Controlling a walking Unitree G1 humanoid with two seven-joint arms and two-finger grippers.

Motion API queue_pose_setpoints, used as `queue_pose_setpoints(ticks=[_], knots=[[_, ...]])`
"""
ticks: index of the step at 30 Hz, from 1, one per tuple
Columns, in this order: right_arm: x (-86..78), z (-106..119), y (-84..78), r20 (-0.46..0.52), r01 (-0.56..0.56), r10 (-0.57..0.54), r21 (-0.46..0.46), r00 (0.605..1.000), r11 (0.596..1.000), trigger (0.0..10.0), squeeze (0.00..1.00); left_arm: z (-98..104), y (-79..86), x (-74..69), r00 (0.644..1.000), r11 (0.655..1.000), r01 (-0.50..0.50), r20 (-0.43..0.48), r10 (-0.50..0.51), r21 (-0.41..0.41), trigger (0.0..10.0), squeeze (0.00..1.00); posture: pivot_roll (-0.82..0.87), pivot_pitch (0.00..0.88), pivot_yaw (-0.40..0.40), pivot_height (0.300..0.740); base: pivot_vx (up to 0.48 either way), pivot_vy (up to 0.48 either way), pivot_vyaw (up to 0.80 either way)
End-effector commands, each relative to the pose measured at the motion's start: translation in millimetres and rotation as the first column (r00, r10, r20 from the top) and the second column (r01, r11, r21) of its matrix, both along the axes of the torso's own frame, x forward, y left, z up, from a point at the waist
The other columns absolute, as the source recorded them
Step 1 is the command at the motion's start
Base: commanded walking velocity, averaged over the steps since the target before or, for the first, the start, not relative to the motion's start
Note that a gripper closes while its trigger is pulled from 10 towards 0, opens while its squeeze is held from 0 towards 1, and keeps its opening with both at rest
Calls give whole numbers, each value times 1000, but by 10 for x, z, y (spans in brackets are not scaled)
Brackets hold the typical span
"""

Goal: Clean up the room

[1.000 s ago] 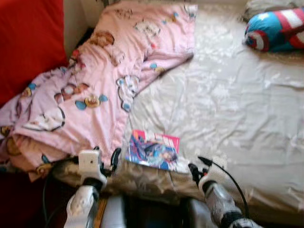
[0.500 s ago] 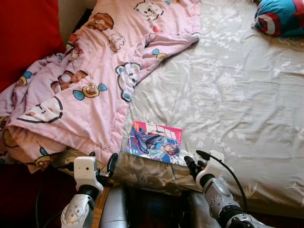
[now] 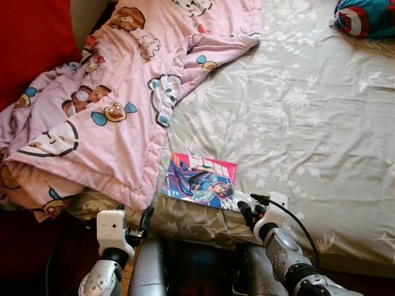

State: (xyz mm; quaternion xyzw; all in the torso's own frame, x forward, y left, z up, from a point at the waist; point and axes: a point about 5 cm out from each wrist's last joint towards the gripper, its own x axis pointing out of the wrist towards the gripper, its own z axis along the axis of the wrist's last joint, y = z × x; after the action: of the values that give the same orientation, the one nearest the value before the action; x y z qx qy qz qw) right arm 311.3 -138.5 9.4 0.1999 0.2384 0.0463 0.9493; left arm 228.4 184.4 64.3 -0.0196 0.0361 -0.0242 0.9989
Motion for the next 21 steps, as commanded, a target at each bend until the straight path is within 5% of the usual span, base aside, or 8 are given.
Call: queue_pose_setpoints(ticks=[1,2,7,8,9,21], knots=[[-75,-81,43,-35,-38,38,-12,999,999,5725,0,-46,4,-64,1000,1000,-4,-25,4,2,10000,0,214,380,-7,629,0,0,0],[-68,-74,55,-33,-53,52,-22,998,998,10000,0,-53,9,-70,1000,1000,-6,-28,6,2,10000,0,214,380,-7,629,0,0,0],[-52,-57,79,-30,-68,67,-21,997,997,10000,0,-72,12,-95,999,1000,-13,-35,13,2,10000,0,211,383,-12,629,0,0,0],[-54,-58,87,-30,-75,74,-21,997,997,6431,0,-75,13,-98,999,1000,-15,-36,15,1,10000,0,211,383,-12,629,0,0,0],[-57,-61,92,-32,-80,79,-25,996,996,0,0,-78,15,-100,999,1000,-17,-37,17,1,10000,0,211,383,-12,629,0,0,0],[-76,-82,98,-44,-107,105,-51,994,993,0,0,-96,26,-113,999,999,-32,-42,32,-5,10000,0,211,382,-17,629,0,0,0]])
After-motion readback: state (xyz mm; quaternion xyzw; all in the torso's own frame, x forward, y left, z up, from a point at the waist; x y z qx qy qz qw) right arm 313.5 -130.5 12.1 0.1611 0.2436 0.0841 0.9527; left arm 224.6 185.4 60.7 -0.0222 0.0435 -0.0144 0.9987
